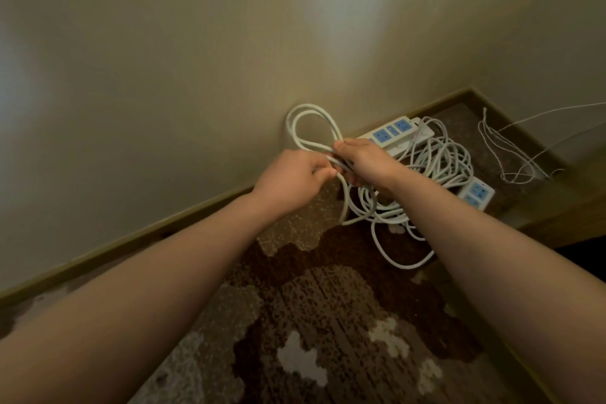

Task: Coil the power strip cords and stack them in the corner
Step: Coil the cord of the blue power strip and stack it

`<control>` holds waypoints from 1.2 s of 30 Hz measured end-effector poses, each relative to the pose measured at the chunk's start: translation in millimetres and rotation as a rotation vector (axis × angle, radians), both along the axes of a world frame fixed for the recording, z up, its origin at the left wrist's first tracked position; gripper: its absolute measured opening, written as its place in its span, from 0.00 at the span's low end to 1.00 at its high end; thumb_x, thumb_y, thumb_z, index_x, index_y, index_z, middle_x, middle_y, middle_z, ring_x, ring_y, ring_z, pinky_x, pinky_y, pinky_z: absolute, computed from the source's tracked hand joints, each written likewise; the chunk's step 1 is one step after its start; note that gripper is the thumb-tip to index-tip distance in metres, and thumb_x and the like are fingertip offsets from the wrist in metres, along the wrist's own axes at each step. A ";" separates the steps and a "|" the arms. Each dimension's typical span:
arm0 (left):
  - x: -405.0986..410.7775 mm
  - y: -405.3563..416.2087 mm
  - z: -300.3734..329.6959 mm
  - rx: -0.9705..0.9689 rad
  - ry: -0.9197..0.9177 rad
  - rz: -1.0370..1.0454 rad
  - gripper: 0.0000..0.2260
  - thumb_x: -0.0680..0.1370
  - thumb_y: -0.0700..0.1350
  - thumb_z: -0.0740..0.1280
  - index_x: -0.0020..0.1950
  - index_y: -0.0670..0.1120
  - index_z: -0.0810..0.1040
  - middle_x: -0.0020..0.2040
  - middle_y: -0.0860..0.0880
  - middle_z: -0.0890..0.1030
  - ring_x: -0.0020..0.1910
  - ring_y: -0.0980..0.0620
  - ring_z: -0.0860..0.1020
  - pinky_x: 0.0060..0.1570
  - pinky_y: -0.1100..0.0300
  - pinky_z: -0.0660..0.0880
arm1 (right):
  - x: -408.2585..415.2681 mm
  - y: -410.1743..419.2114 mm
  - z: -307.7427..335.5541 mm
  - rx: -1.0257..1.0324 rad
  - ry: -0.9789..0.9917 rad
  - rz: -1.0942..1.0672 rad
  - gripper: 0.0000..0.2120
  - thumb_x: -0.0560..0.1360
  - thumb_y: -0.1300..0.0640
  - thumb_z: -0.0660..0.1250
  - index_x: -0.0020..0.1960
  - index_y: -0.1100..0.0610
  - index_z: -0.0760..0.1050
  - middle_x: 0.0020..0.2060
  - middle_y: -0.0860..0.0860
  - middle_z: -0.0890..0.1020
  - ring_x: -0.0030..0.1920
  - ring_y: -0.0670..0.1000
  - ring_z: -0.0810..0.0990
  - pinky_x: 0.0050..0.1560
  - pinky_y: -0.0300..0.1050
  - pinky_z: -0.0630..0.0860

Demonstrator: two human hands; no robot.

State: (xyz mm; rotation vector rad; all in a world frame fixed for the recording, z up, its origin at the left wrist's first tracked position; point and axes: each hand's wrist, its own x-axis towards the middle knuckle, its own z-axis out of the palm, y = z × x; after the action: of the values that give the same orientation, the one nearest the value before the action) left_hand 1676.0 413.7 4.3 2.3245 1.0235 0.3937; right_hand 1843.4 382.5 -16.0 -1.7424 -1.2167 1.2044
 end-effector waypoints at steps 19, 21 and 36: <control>-3.1 20.8 -12.0 -0.140 -0.113 0.264 0.10 0.72 0.53 0.71 0.35 0.51 0.76 0.30 0.52 0.79 0.30 0.55 0.77 0.33 0.59 0.73 | 14.3 1.9 -8.2 -0.028 0.045 -0.295 0.16 0.84 0.50 0.53 0.45 0.57 0.73 0.26 0.49 0.74 0.25 0.49 0.67 0.26 0.41 0.62; -12.2 22.9 -15.0 -0.084 -0.040 0.170 0.09 0.74 0.52 0.68 0.36 0.52 0.76 0.29 0.54 0.77 0.29 0.58 0.74 0.30 0.62 0.69 | 23.5 3.9 -11.5 -0.030 -0.024 -0.359 0.18 0.84 0.49 0.52 0.49 0.59 0.75 0.31 0.52 0.74 0.28 0.50 0.69 0.28 0.42 0.64; -12.6 34.7 -15.8 -0.872 -0.583 0.466 0.13 0.81 0.48 0.61 0.39 0.44 0.74 0.26 0.50 0.66 0.20 0.58 0.64 0.20 0.67 0.65 | 19.1 -9.7 -16.5 0.107 -0.135 -0.087 0.13 0.79 0.40 0.63 0.46 0.49 0.74 0.32 0.44 0.74 0.30 0.42 0.72 0.34 0.43 0.68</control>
State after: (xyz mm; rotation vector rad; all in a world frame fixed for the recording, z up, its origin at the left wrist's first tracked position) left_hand 1663.4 448.4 -11.5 1.1009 1.1168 0.6027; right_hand 1862.5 372.8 -32.5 -1.8012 -1.2466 0.9670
